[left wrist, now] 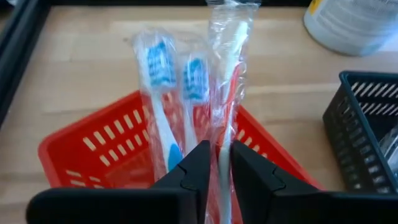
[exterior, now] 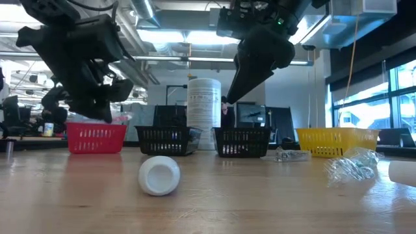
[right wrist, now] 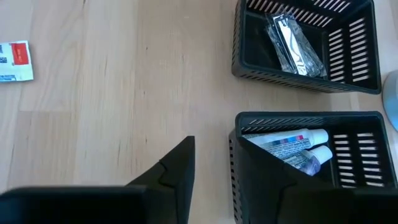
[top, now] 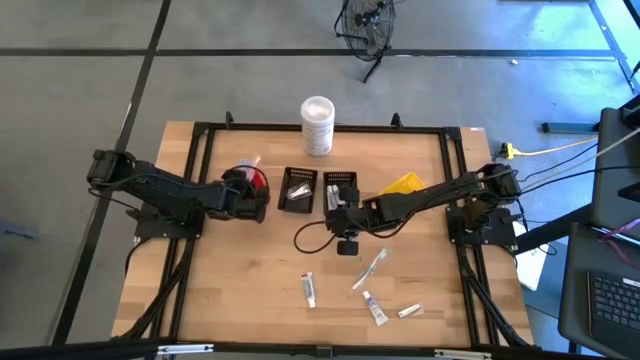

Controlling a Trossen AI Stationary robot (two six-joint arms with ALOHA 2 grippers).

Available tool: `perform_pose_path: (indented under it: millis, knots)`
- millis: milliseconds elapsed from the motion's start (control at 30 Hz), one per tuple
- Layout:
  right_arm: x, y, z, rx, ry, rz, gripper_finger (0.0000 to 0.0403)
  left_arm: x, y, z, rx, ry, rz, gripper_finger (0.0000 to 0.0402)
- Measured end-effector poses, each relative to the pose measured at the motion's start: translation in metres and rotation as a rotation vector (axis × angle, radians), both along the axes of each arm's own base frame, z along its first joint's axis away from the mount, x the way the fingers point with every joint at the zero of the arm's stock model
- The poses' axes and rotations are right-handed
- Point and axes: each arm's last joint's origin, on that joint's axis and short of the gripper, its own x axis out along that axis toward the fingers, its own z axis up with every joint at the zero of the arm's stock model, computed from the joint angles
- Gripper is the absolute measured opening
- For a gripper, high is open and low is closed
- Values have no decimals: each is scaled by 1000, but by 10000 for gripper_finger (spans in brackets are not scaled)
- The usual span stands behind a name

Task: Pick & Place Travel size toiletries
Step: Put the red toothbrush into the red bin, then put the silver nail cutter into the left black bin

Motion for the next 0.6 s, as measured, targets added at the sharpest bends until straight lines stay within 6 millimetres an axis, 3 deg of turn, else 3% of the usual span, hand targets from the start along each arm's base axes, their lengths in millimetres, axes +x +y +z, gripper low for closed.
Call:
perform_pose_path:
  millis: [300, 600]
  knots:
    - [0, 0, 0, 2, 1, 2, 128, 3, -2, 0, -47, -19, -15, 87]
    - [0, 1, 0, 25, 6, 14, 140, 15, -1, 17, -16, -100, 12, 84]
